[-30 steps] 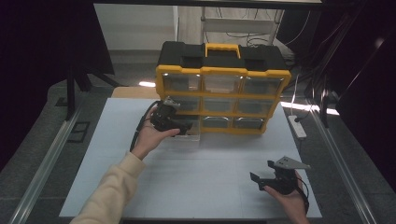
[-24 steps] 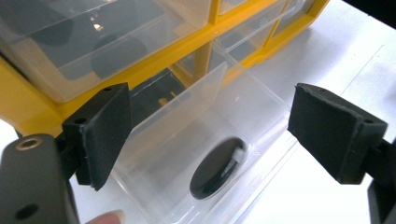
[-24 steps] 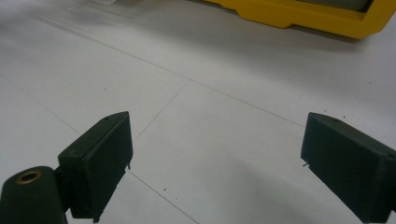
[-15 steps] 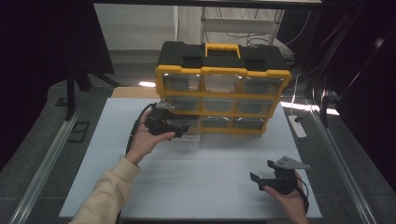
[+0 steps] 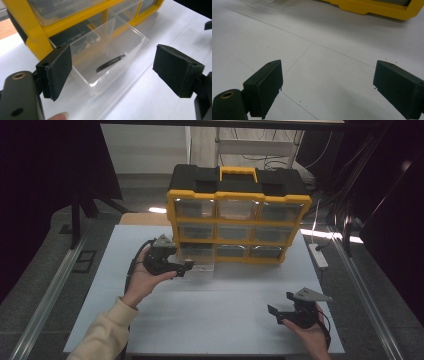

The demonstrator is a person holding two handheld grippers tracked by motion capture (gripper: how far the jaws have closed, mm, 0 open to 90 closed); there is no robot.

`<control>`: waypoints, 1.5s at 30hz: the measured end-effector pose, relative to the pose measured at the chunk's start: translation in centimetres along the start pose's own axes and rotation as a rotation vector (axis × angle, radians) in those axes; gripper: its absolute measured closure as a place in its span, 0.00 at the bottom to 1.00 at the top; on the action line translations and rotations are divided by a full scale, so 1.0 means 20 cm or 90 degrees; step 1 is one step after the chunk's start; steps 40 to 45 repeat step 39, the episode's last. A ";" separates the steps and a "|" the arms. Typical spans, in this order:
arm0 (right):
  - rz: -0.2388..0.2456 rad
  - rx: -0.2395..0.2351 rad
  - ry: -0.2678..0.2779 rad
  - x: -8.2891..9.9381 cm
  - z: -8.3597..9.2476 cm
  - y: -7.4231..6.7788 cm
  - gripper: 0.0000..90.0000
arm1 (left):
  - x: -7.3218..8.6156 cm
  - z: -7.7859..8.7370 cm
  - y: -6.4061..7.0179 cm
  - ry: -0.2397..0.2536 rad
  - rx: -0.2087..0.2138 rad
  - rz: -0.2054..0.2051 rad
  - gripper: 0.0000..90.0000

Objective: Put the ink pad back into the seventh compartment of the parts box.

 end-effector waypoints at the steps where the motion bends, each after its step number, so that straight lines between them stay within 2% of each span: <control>1: 0.000 0.001 -0.001 0.00 0.00 0.00 0.10 | 0.01 0.01 0.00 0.002 0.000 0.000 0.18; 4: 0.001 0.001 0.000 0.00 0.00 0.00 0.10 | 0.07 0.04 0.02 0.008 -0.004 -0.007 0.19; 5: 0.001 0.001 0.001 0.00 0.00 0.00 0.10 | 0.11 0.06 0.02 0.010 -0.006 -0.007 0.18; 6: 0.000 0.001 0.001 0.00 0.00 0.00 0.10 | 0.11 0.06 0.02 0.010 -0.006 -0.007 0.18; 8: -0.001 0.000 0.001 0.00 0.00 0.00 0.10 | 0.18 0.08 0.03 0.012 -0.006 0.001 0.19; 9: -0.001 0.000 0.001 0.00 0.00 0.00 0.10 | 0.18 0.08 0.03 0.012 -0.006 0.001 0.19; 10: 0.000 0.001 -0.001 0.00 0.00 0.00 0.10 | 0.23 0.09 0.03 0.011 -0.006 0.005 0.19; 13: 0.002 0.004 -0.002 0.00 0.00 0.00 0.10 | 0.27 0.11 0.03 0.008 -0.007 0.005 0.19; 14: 0.001 0.001 0.000 0.00 0.00 0.00 0.10 | 0.32 0.12 0.02 0.007 -0.011 0.009 0.18; 15: 0.001 0.001 0.000 0.00 0.00 0.00 0.10 | 0.32 0.12 0.02 0.007 -0.011 0.009 0.18; 17: 0.000 0.002 0.000 0.00 0.00 0.00 0.10 | 0.36 0.12 0.01 0.004 -0.015 0.016 0.18; 18: -0.001 0.002 -0.001 0.00 0.00 0.00 0.10 | 0.41 0.13 -0.01 0.004 -0.022 0.025 0.19; 21: 0.002 0.003 -0.001 0.00 0.00 0.00 0.10 | 0.45 0.13 -0.03 0.004 -0.033 0.035 0.19; 23: 0.004 0.001 -0.002 0.00 0.00 -0.01 0.10 | 0.50 0.12 -0.04 -0.002 -0.034 0.044 0.19; 24: 0.005 0.001 -0.002 0.00 0.00 -0.01 0.10 | 0.54 0.12 -0.05 -0.012 -0.035 0.048 0.19; 25: 0.005 0.001 -0.002 0.00 0.00 -0.01 0.10 | 0.54 0.12 -0.05 -0.012 -0.035 0.048 0.19; 26: 0.005 0.000 -0.002 0.00 0.00 -0.01 0.10 | 0.59 0.11 -0.06 -0.020 -0.040 0.052 0.19; 28: 0.003 0.000 -0.001 0.00 0.00 0.00 0.10 | 0.62 0.11 -0.07 -0.027 -0.046 0.052 0.19; 32: 0.004 -0.002 -0.003 0.01 0.00 0.00 0.10 | 0.63 0.13 -0.10 -0.018 -0.049 0.062 0.19; 45: 0.006 0.001 -0.006 0.01 -0.01 0.00 0.10 | 0.64 0.12 -0.09 -0.019 -0.045 0.057 0.19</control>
Point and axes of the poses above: each handheld gripper's, and its own axes: z roughly backward along the jaws, x roughly out of its underside, y roughly to its right, the point moved 8 cm from there along -z, roughly forward along the jaws, and after that the axes turned 4 degrees about -y, right-handed, at the moved point
